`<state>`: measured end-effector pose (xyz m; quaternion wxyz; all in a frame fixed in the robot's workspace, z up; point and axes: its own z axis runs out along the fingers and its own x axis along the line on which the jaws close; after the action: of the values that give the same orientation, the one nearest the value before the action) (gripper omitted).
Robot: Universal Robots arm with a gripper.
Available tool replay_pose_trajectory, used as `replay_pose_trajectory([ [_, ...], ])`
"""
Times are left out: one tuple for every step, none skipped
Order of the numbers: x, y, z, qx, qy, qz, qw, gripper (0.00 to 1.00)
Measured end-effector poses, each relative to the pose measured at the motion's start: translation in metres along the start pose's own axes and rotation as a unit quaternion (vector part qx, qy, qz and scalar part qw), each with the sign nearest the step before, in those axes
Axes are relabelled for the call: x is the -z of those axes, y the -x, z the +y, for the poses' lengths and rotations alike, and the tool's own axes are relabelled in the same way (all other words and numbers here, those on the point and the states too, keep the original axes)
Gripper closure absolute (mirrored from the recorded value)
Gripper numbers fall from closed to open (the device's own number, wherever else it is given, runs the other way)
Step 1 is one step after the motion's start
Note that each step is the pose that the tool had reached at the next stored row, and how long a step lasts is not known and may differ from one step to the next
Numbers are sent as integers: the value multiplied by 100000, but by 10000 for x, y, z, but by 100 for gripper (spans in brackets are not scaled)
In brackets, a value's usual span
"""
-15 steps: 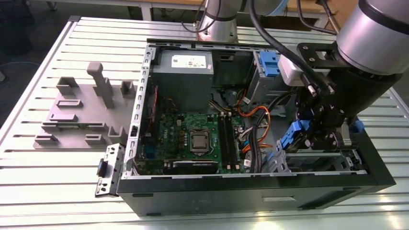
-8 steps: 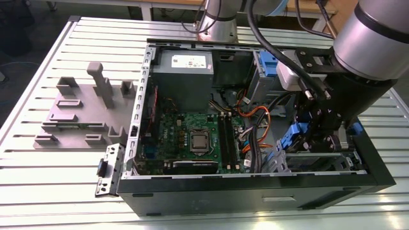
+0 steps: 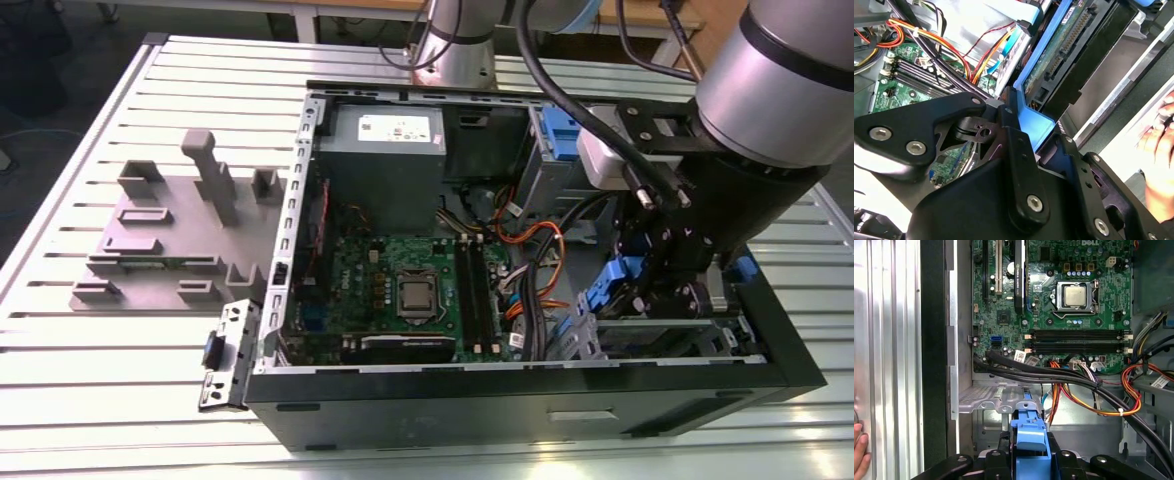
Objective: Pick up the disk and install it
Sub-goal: 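Insert the disk into the insertion slot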
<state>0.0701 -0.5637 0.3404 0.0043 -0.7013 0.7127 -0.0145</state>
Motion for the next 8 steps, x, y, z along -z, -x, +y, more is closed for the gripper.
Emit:
replay_pose_trajectory([
  [0, 0, 0, 0, 1, 7, 100000, 64],
  [0, 0, 0, -1, 0, 9, 100000, 64],
  [0, 0, 0, 1, 0, 12, 100000, 64],
  [0, 0, 0, -1, -3, 17, 100000, 64],
  [1, -1, 0, -2, -9, 44, 100000, 62],
  [1, 0, 0, -1, -5, 41, 100000, 62],
  [1, 0, 0, 4, 2, 46, 100000, 62],
  [0, 0, 0, 3, -1, 32, 100000, 56],
])
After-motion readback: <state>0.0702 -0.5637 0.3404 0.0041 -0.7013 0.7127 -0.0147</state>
